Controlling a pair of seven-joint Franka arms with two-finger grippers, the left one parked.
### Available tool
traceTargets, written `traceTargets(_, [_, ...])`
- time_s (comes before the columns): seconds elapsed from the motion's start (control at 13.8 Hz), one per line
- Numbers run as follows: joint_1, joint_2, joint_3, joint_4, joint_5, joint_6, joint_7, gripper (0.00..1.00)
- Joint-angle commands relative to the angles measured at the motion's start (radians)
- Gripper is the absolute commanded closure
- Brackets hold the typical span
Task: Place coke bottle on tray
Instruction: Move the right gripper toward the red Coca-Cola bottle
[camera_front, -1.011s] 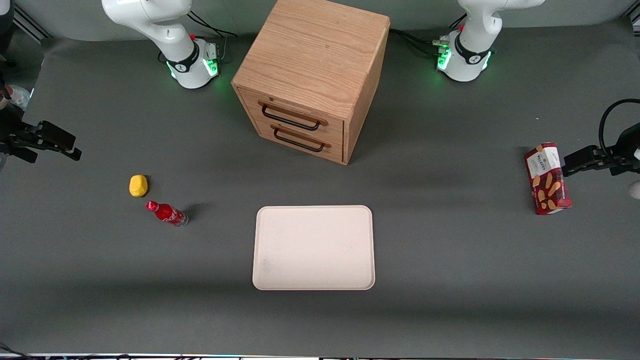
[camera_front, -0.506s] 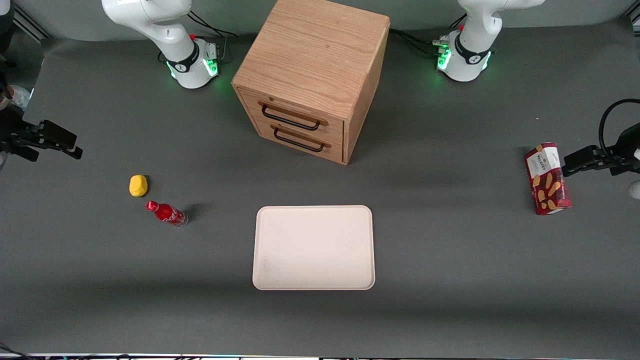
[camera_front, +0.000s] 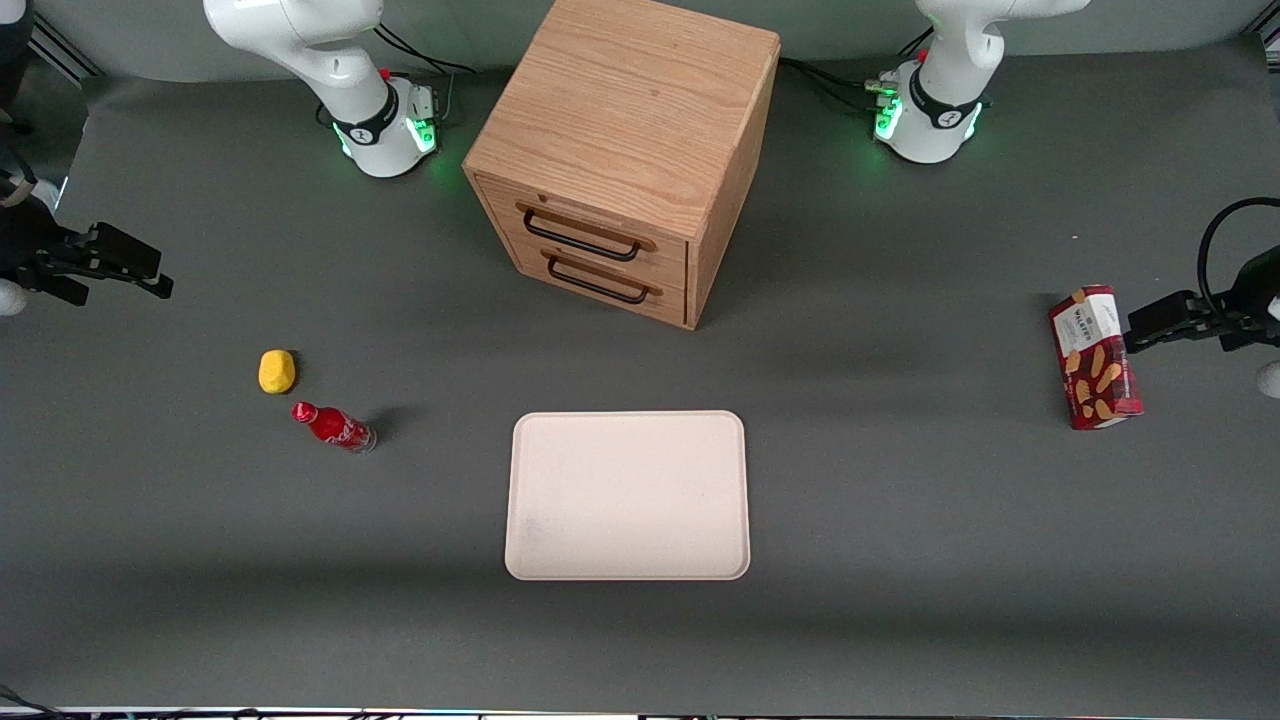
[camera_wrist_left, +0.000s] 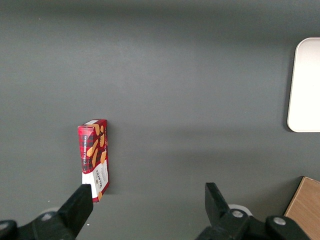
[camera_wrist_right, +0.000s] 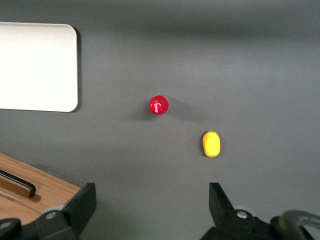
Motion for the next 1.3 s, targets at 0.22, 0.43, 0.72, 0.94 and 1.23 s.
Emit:
traceTargets(0.22, [0.005,0.024,-0.011,-0.027,-0.004,0.106,-0.039,0.00])
traceTargets(0.43, [0.006,0.140,-0.008,0.112,-0.001,0.100,-0.035,0.00])
traceTargets(0.72, [0.011,0.301,-0.004,0.325,0.002,0.031,-0.035,0.00])
traceTargets(0.94, [0.014,0.361,0.007,0.421,0.004,-0.029,-0.035,0.00])
traceTargets(1.23, [0.017,0.363,0.010,0.403,0.012,-0.106,-0.037,0.00])
